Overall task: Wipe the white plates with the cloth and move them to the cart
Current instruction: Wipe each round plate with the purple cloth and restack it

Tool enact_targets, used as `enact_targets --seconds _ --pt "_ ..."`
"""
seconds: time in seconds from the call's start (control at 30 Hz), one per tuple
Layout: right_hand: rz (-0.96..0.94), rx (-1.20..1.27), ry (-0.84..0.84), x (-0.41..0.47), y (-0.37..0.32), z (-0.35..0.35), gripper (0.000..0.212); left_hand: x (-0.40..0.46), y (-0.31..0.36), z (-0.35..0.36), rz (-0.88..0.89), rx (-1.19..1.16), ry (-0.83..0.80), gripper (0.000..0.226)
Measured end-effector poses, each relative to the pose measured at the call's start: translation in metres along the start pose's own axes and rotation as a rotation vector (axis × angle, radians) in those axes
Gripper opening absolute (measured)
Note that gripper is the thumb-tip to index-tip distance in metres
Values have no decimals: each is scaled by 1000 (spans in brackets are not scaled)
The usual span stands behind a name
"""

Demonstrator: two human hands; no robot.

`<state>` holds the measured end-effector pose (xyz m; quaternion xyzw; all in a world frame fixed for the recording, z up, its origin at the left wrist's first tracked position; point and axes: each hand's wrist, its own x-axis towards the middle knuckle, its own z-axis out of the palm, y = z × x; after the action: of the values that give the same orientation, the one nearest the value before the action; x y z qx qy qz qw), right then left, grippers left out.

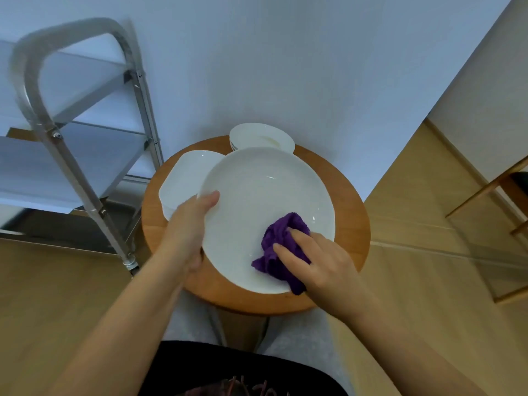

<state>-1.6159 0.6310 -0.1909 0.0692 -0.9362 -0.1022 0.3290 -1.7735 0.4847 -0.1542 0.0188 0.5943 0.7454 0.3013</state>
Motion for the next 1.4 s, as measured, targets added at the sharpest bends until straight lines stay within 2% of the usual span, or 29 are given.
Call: enact_targets --seconds 0.1,0.17,0.23,0.3,0.33,0.4,0.47,0.53,0.6,0.67,0.73,0.77,0.83,0.9,0.97,1.03,1.07,1.13,1.23,1.3,1.4 --pt "-35 47 -85 -1 5 -4 47 18 22 -8 -92 157 -97 5" --pt "44 142 -108 2 -4 -10 52 28 28 -14 -141 176 -195 24" --pt "151 296 -96 6 -13 -16 48 36 26 -21 -169 130 -336 51" --pt "336 560 -45 15 -20 -25 39 39 14 -22 -187 76 -436 75" --pt "483 726 -24 21 -21 -31 37 38 5 -20 -182 66 -430 81" --pt "799 1033 11 29 -21 -35 47 35 -15 -14 -134 48 -391 78" --pt "951 1228 78 34 -16 -35 59 31 -33 -4 -112 -136 -463 72" --pt "962 1508 172 36 -10 -30 72 31 -43 4 -202 -425 -496 93" --pt "974 1728 226 35 -4 -21 78 35 -48 6 -233 -550 -468 104" --pt "1054 1801 266 31 0 -14 76 38 -46 7 -184 -525 -426 87" --pt "1198 1805 286 27 5 -10 73 40 -39 8 -117 -444 -366 50" --pt "1288 1778 292 25 7 -7 71 40 -34 7 -85 -401 -312 42" --pt "1460 1660 319 23 6 -4 67 42 -22 5 -24 -338 -196 54" --pt "1588 1373 411 22 5 -1 54 42 -12 1 23 -274 -84 67" --pt "1481 1019 498 27 6 -8 32 42 -3 -2 62 -159 4 66" --pt "1199 811 488 38 7 -20 31 41 5 -2 120 15 57 56" --pt "1037 761 422 45 7 -26 40 40 9 0 152 111 60 51" --pt "728 746 153 64 4 -31 57 35 14 8 208 278 11 47" --pt "472 612 -288 86 6 -28 60 27 17 17 242 447 -89 35" --pt "385 438 -424 92 21 -28 71 25 19 18 243 508 -124 36" --pt "231 301 -499 101 44 -31 84 22 21 18 290 662 -181 40"
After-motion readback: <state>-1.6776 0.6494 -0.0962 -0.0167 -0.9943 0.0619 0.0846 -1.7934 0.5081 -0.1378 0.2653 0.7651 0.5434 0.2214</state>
